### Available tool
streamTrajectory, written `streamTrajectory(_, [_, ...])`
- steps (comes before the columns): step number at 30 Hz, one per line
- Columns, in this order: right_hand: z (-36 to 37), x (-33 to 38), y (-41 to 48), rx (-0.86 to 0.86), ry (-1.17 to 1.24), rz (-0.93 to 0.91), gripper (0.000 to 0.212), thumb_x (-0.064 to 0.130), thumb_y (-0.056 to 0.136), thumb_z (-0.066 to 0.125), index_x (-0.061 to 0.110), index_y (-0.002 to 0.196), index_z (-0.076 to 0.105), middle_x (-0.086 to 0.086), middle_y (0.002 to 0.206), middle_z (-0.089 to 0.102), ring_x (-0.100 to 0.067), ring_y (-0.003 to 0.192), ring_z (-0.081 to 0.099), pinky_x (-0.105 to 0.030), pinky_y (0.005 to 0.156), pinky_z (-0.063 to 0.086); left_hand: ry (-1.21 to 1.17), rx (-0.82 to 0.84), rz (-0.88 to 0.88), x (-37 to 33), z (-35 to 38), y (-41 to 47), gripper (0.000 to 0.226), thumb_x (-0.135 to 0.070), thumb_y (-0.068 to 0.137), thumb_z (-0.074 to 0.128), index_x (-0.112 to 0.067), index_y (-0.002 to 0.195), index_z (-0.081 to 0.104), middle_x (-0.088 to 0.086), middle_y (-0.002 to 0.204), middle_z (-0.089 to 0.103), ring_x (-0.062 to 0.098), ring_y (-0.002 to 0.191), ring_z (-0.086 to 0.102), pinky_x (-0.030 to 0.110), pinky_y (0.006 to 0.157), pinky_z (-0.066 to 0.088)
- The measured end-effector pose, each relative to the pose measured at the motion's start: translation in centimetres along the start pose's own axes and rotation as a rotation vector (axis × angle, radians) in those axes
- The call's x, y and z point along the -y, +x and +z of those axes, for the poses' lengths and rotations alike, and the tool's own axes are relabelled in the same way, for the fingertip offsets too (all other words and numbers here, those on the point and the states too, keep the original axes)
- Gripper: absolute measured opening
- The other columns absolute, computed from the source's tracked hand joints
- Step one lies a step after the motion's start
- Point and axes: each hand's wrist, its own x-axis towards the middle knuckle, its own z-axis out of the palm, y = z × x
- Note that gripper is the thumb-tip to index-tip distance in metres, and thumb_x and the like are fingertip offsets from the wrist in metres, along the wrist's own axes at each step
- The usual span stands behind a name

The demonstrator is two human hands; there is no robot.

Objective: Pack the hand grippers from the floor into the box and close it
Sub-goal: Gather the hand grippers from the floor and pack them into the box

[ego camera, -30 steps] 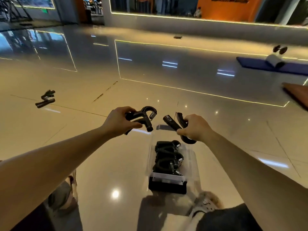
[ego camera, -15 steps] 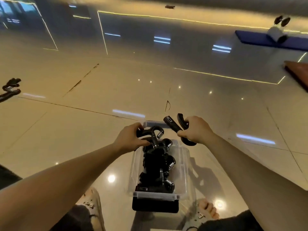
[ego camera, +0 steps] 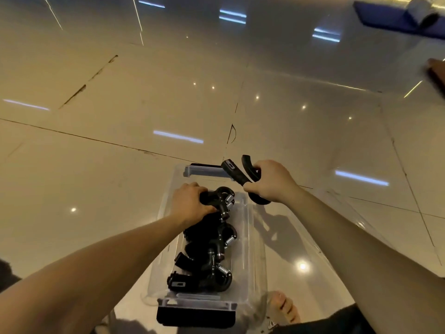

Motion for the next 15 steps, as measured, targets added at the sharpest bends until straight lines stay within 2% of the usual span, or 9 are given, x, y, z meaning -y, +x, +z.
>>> streamTrajectory(4, [0.7,-0.6,1.0,0.036,0.044,-0.002,0.048,0.045,0.07,0.077,0.017,0.107,0.065,-0.001,0.091,0.065,-0.018,0.081,0.063,-0.042,0.076,0.059,0.023,-0.004,-0.046,0.5,2.2,0.4,0.055,-0.054,0.073,0.078,-0.034,0.124,0.068,-0.009,0.104,0.061,0.016,0.102,0.051,0.038,0.093,0.045])
streamTrajectory(8, [1.1,-0.8,1.3,0.051,0.048,-0.021,0.044,0.044,0.072,0.077,0.016,0.103,0.065,-0.002,0.088,0.064,-0.018,0.078,0.062,-0.038,0.071,0.057,-0.149,0.064,-0.135,1.1,2.8,0.8,0.064,-0.043,0.072,0.085,-0.028,0.131,0.065,-0.005,0.109,0.061,0.018,0.104,0.058,0.041,0.099,0.051])
streamTrajectory(15, [1.0,-0.3,1.2,0.045,0.056,-0.023,0.041,0.043,0.073,0.077,0.016,0.101,0.064,-0.002,0.087,0.063,-0.017,0.077,0.061,-0.034,0.067,0.053,-0.14,0.055,-0.122,1.6,3.0,0.7,0.067,-0.045,0.07,0.086,-0.023,0.13,0.066,-0.004,0.108,0.064,0.017,0.1,0.061,0.04,0.096,0.053])
